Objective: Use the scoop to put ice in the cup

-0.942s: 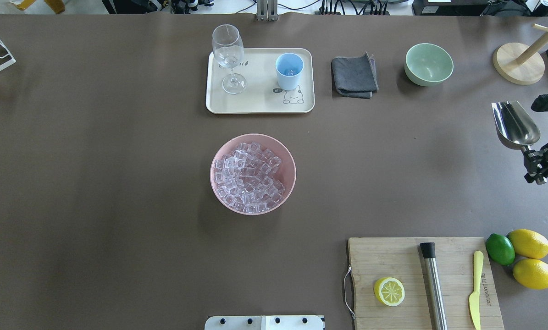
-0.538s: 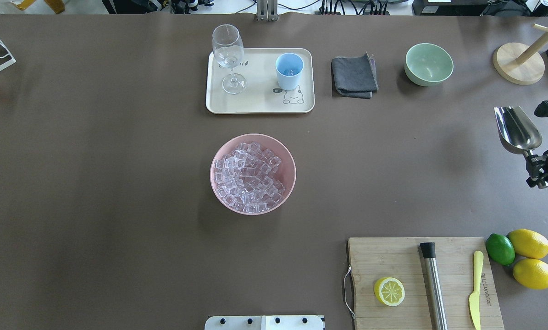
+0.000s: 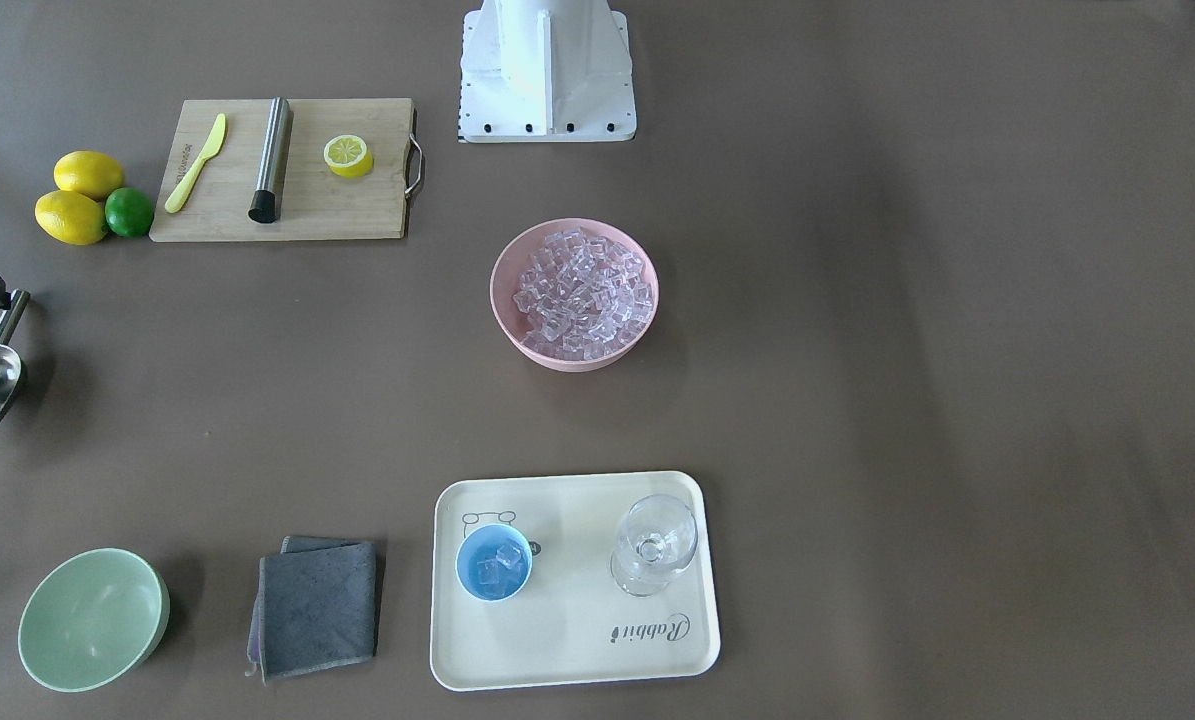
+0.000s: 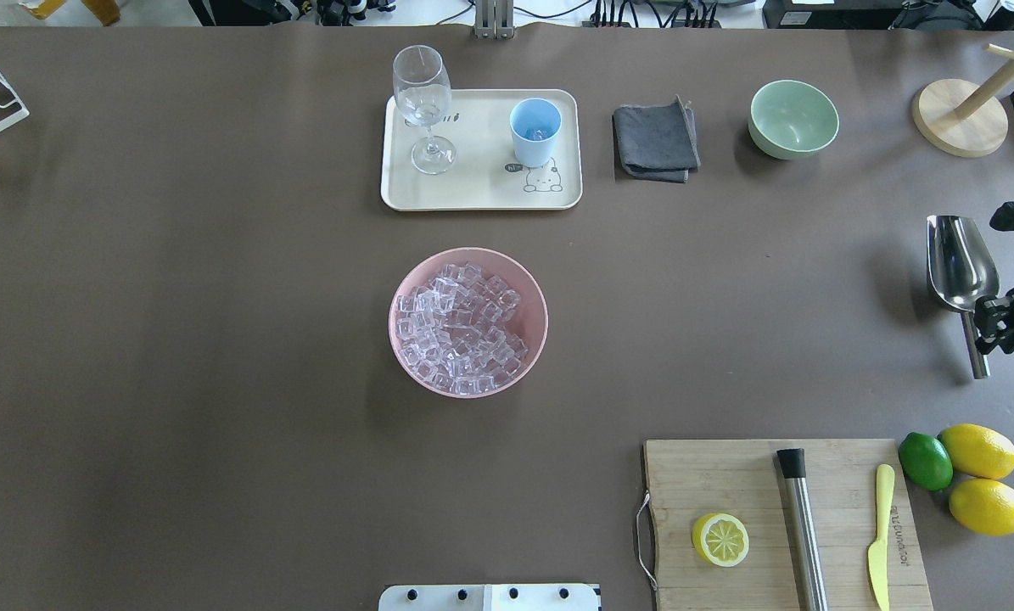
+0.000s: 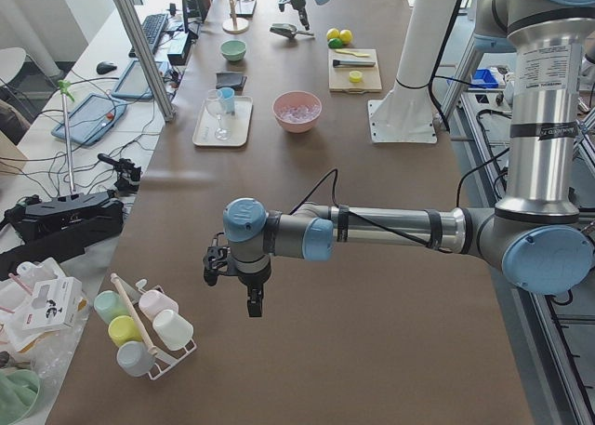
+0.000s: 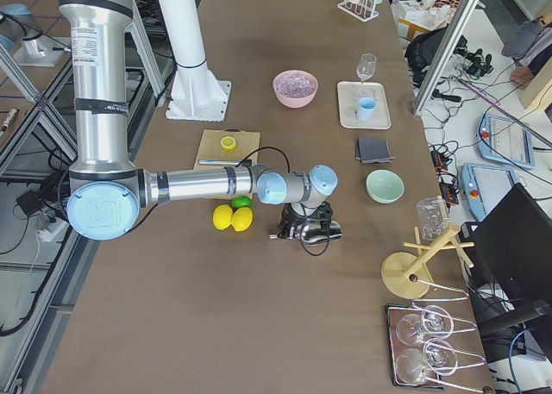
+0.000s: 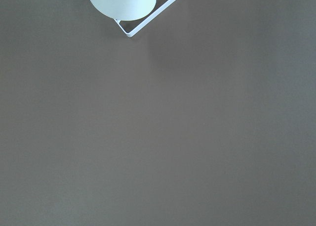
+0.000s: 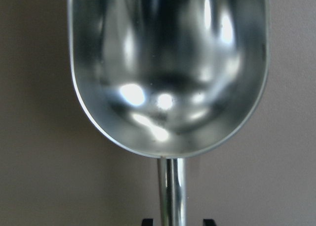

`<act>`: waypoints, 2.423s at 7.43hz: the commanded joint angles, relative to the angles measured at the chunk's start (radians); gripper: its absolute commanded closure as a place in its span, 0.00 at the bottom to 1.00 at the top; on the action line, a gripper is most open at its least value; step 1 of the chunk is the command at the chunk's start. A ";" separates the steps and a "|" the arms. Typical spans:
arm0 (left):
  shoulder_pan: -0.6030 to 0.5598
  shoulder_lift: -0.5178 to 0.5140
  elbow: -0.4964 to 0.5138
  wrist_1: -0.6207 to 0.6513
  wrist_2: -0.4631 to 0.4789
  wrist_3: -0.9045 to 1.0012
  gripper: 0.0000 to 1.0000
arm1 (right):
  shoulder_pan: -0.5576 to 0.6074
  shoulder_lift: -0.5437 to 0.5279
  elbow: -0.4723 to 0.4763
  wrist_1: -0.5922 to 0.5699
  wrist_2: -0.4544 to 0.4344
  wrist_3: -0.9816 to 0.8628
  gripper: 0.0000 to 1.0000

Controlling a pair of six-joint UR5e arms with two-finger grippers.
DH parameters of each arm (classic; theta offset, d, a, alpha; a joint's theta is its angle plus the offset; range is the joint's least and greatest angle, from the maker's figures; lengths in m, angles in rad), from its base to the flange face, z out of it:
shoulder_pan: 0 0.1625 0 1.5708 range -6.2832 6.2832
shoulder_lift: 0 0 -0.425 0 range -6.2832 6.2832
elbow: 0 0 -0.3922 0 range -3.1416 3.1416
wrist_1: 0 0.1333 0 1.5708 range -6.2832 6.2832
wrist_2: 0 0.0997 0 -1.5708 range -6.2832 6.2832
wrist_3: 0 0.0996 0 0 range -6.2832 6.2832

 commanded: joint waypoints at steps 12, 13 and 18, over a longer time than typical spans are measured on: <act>0.000 0.000 -0.004 0.002 -0.002 0.000 0.01 | 0.420 -0.107 0.040 -0.017 -0.010 -0.427 0.01; 0.000 0.000 -0.003 0.002 0.000 0.000 0.01 | 0.438 -0.117 0.043 -0.017 -0.014 -0.427 0.01; 0.000 0.000 -0.004 0.002 0.000 0.000 0.01 | 0.463 -0.118 0.043 -0.009 -0.028 -0.418 0.01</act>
